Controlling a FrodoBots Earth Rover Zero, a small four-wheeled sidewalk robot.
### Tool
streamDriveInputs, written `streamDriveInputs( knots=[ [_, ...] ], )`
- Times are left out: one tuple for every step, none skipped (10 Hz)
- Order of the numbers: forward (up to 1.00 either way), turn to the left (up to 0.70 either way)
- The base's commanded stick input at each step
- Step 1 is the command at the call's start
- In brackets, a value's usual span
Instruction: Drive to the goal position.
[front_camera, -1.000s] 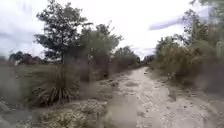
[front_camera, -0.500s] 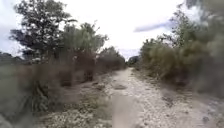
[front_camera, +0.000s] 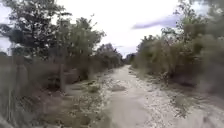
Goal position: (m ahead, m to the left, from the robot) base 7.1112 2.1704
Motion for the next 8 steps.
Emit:
streamDriveInputs(
  knots=[
    [0.7, 0.0],
    [0.7, 0.0],
    [0.7, 0.0],
    [0.7, 0.0],
    [0.7, 0.0],
    [0.7, 0.0],
    [0.7, -0.35],
    [0.7, -0.35]
  ],
)
